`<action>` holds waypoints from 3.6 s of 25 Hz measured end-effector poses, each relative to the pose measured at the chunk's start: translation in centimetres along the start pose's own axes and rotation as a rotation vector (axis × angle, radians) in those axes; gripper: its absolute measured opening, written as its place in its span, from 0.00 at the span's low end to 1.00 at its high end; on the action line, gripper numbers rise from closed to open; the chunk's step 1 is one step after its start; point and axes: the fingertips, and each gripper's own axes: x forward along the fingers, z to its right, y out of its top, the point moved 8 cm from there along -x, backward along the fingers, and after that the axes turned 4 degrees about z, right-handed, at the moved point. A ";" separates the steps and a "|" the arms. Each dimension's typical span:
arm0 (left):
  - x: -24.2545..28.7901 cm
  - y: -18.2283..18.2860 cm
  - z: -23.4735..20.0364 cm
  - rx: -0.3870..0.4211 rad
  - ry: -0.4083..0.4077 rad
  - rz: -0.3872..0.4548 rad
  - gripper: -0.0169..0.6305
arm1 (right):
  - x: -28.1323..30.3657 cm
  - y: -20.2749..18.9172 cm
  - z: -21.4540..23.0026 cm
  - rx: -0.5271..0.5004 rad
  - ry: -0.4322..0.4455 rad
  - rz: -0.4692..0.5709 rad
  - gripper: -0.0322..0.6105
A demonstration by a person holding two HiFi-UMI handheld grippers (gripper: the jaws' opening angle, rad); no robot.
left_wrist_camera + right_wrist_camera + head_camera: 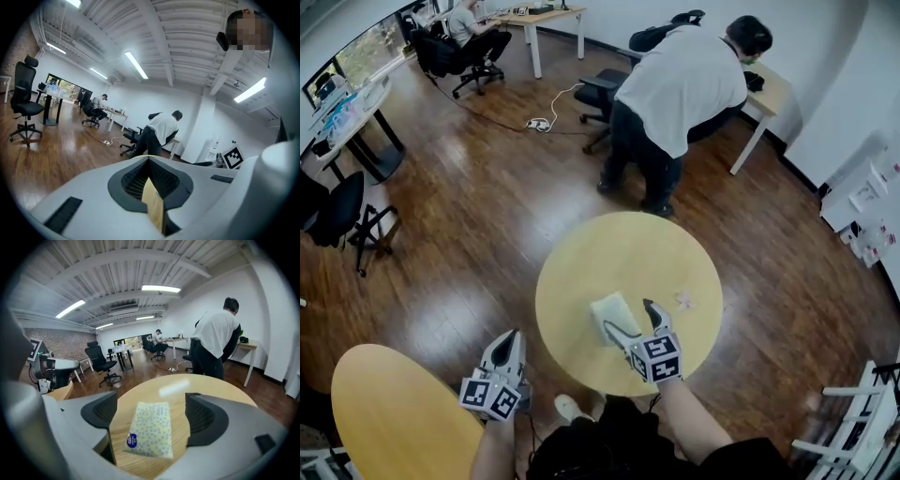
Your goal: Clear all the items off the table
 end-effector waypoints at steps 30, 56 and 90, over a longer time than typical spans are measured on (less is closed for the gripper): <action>-3.2 0.4 -2.0 -0.077 0.130 0.011 0.01 | 10.8 -8.2 -0.4 -0.168 -0.037 -0.506 0.89; -14.6 9.6 -1.5 0.169 0.399 0.378 0.01 | 7.3 16.8 -15.8 -0.202 0.401 0.300 0.83; -71.9 -5.1 14.0 0.170 1.731 0.812 0.01 | -9.3 -2.6 -74.9 -0.713 1.537 0.156 0.83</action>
